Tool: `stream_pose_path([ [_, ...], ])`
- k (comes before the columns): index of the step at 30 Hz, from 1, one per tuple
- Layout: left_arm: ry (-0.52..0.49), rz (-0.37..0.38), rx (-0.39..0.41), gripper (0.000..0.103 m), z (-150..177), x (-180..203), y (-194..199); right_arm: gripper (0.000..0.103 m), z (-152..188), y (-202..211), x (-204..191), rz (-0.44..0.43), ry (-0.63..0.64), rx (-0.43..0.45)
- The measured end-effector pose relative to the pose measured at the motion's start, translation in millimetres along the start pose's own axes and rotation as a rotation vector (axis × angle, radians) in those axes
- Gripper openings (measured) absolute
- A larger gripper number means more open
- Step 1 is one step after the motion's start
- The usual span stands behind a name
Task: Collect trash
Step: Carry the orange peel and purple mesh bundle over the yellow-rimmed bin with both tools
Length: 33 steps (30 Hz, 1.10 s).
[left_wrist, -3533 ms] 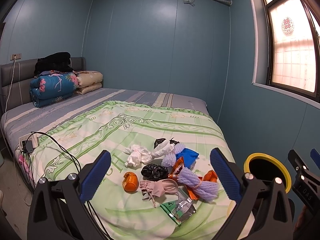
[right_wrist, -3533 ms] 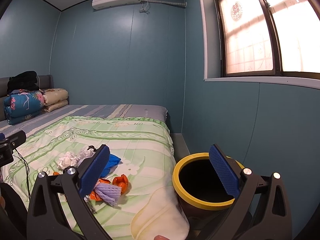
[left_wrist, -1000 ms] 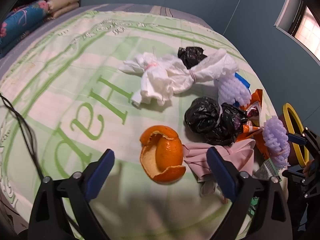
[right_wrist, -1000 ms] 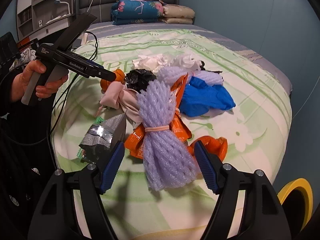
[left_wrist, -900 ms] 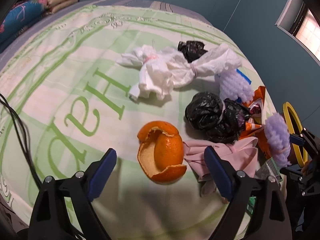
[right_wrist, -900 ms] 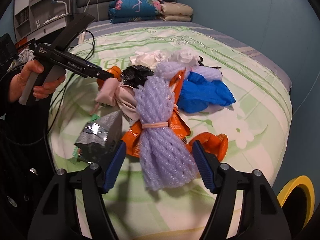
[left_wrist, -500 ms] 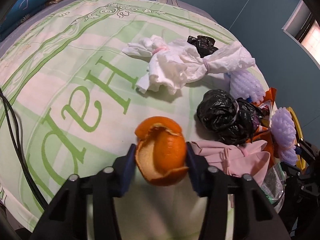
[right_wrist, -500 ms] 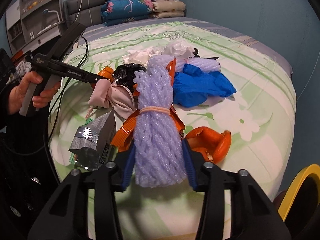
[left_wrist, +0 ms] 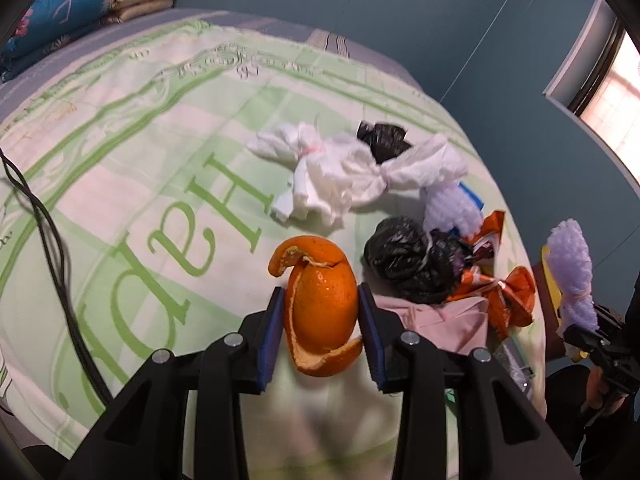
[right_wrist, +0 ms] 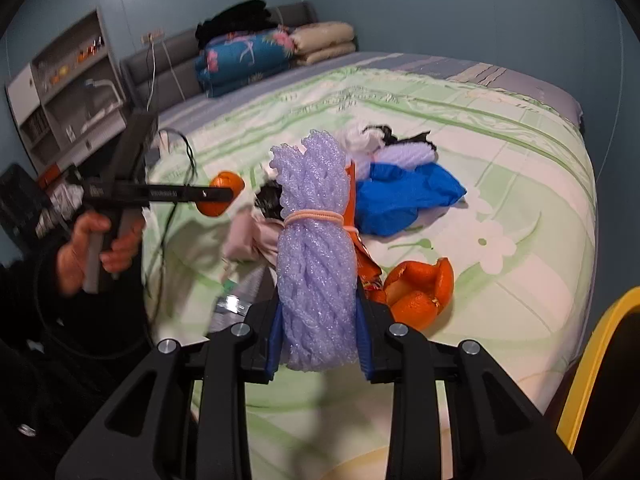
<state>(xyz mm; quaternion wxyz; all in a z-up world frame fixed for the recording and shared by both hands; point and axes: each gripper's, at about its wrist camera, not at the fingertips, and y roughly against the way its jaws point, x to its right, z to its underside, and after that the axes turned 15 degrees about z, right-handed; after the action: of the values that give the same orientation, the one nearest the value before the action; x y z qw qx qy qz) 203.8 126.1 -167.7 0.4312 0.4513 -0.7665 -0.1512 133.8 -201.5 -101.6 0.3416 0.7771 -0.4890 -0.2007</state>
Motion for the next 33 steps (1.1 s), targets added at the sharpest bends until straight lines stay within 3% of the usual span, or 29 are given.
stream_pose_path([
  [5, -0.049, -0.019, 0.058, 0.034, 1, 11, 17, 0.028, -2, 27, 8, 0.003, -0.077, 0.059],
  [11, -0.125, -0.017, 0.104, 0.034, -1, 39, 33, 0.028, 0, 65, 22, 0.071, -0.137, 0.142],
  [24, -0.354, 0.141, 0.087, 0.034, -15, 168, 14, 0.028, 27, 119, 63, 0.230, -0.312, 0.265],
  [33, -0.503, 0.256, 0.018, 0.034, -10, 257, -27, 0.028, 48, 172, 97, 0.452, -0.413, 0.379],
])
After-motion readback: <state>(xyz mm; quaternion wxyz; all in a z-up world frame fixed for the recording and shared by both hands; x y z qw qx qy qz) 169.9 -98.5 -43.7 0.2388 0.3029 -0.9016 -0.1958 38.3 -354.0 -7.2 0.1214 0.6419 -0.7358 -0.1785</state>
